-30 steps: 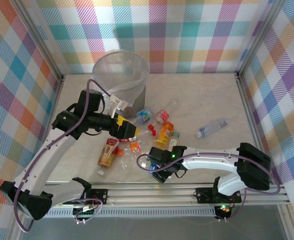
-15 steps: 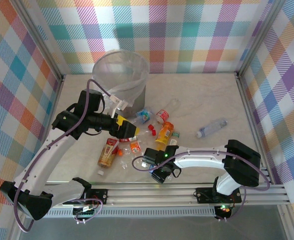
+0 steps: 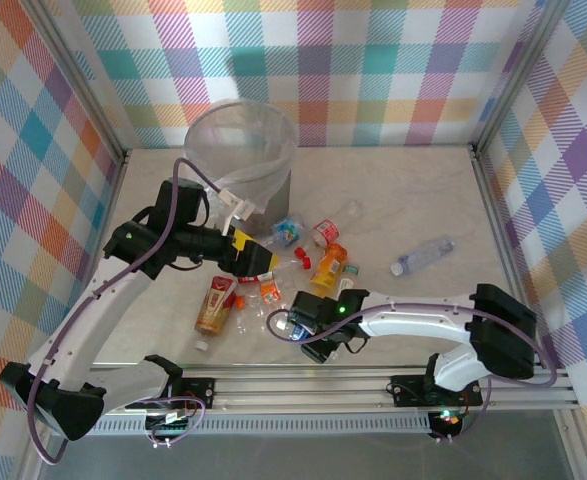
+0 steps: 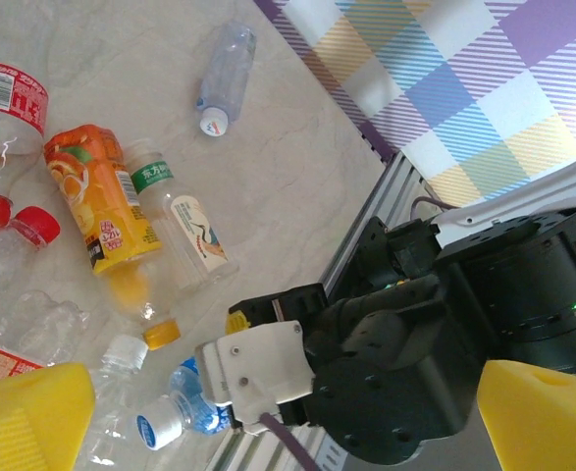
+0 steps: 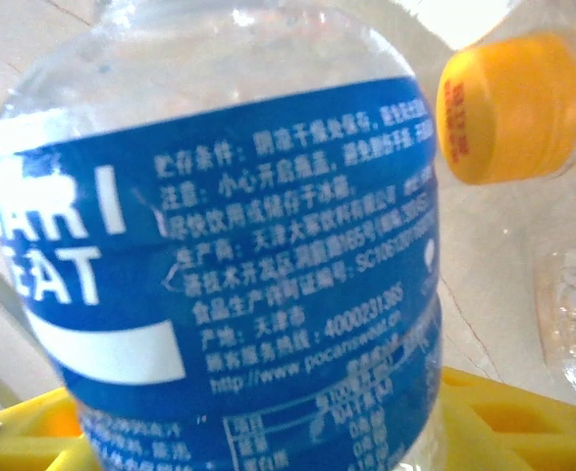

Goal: Put the plastic bottles in the bin

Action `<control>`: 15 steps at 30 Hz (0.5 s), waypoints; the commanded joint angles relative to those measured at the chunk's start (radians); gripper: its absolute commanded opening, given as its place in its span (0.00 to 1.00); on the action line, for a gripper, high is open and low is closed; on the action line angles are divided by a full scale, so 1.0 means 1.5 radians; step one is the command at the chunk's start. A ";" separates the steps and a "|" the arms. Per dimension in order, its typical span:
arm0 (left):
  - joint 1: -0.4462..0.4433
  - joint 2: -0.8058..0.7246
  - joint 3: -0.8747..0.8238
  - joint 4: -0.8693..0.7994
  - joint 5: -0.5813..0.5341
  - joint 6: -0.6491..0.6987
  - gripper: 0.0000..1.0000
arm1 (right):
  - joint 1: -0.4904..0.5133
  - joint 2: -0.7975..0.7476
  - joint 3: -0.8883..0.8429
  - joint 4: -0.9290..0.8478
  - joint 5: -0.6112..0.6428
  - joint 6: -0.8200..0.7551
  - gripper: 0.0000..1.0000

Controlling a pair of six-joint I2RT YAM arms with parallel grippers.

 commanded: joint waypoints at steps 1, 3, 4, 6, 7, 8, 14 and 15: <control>-0.005 -0.014 0.003 0.034 0.004 -0.014 1.00 | 0.007 -0.030 -0.013 0.016 -0.014 -0.011 0.57; -0.004 -0.014 -0.001 0.052 0.005 -0.026 1.00 | 0.006 -0.034 -0.016 0.019 -0.007 -0.008 0.57; -0.005 -0.012 -0.002 0.057 0.007 -0.030 1.00 | 0.006 -0.033 -0.015 0.018 -0.008 -0.008 0.57; -0.005 -0.010 -0.003 0.063 0.009 -0.036 1.00 | 0.006 -0.026 -0.013 0.014 -0.007 -0.006 0.57; -0.004 -0.010 -0.004 0.064 0.009 -0.037 1.00 | 0.007 -0.024 -0.014 0.014 -0.005 -0.006 0.57; -0.004 -0.010 -0.005 0.065 0.008 -0.038 1.00 | 0.006 -0.023 -0.013 0.013 -0.005 -0.005 0.57; -0.004 -0.015 -0.009 0.097 -0.001 -0.066 1.00 | 0.007 -0.044 -0.029 0.042 -0.009 -0.002 0.57; -0.004 -0.015 -0.012 0.111 0.000 -0.079 0.99 | 0.007 -0.047 -0.032 0.047 -0.011 -0.002 0.57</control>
